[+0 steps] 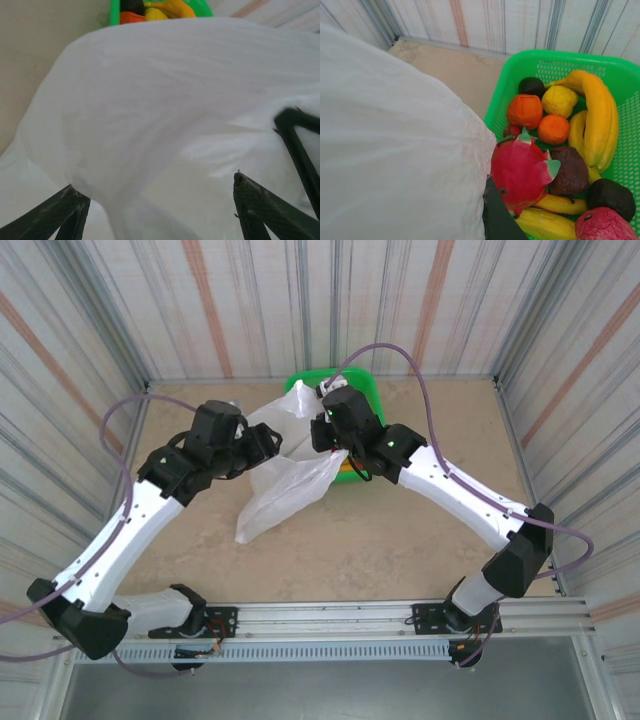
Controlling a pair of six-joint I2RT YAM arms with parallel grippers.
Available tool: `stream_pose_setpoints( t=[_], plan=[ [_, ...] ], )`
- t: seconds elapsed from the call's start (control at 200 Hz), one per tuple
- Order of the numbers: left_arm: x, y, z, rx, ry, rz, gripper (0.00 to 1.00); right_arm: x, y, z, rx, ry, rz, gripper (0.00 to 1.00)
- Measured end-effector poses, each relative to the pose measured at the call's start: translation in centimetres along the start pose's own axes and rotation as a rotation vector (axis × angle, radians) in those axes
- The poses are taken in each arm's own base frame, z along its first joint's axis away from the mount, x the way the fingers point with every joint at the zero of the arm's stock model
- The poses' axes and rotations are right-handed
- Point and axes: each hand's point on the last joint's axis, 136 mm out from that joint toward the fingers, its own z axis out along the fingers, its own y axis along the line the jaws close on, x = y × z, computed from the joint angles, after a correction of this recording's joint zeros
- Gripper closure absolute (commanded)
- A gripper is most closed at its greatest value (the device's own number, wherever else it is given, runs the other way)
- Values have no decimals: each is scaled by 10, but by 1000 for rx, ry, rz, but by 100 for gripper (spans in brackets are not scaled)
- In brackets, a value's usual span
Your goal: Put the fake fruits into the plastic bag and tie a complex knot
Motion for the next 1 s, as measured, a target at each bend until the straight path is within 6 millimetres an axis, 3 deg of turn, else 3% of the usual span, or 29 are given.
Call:
stream_pose_setpoints(
  t=[0.185,0.321,0.466,0.681,0.832,0.997],
  plan=[
    [-19,10,16,-71,-74,144,81,3,-1,0,6,14,-6,100],
    [-33,25,12,-103,-76,240,96,11,-17,2,36,56,-3,100],
    [-44,47,-5,-118,-26,282,99,16,-51,7,85,108,27,100],
    [-33,48,-27,-52,102,334,100,25,-48,14,11,165,40,100],
    [-25,41,-28,17,154,293,100,26,-46,18,-41,185,47,82],
    [-33,23,-25,96,127,186,100,25,-34,18,-145,202,61,48]
  ],
)
